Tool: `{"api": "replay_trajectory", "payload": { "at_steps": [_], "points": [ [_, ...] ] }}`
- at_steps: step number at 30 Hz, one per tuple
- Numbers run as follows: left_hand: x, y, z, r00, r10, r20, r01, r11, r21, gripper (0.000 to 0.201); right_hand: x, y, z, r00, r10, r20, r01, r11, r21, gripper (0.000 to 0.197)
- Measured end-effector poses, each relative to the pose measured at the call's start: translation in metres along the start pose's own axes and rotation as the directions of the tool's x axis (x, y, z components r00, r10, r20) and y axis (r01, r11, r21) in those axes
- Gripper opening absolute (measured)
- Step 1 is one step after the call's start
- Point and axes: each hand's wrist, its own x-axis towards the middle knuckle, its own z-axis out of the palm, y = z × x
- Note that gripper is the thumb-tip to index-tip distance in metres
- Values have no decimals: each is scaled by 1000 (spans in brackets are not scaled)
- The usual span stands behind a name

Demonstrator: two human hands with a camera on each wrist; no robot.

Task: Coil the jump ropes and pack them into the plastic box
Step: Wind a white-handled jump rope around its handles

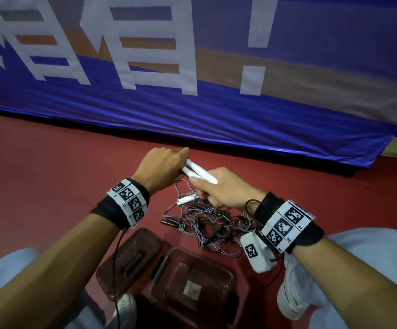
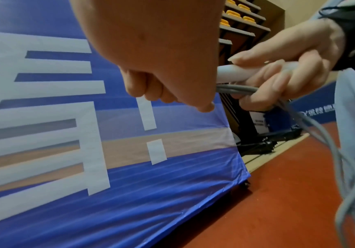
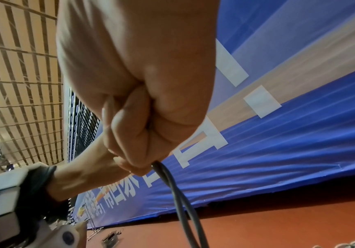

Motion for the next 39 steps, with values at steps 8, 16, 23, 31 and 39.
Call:
{"api": "replay_trajectory", "payload": {
  "at_steps": [8,16,23,31,39],
  "points": [
    [-9,-1,-2,986,169,-12,-168,985,42,33,0,-3,1,994,91,-60,-94,994,-54,45],
    [-7,-4,-8,999,10,-43,-6,997,81,42,5,-4,5,997,75,-29,-67,976,207,69],
    [-4,-5,-15,984,-165,62,163,986,28,49,7,-6,-8,993,28,113,-98,725,682,91],
    [-4,-2,5,860,-417,296,420,906,56,23,6,-4,24,991,115,69,-134,839,527,35],
    [-7,15,25,869,-230,438,138,963,232,20,2,5,2,951,-118,-287,-91,777,-623,29]
  ]
}}
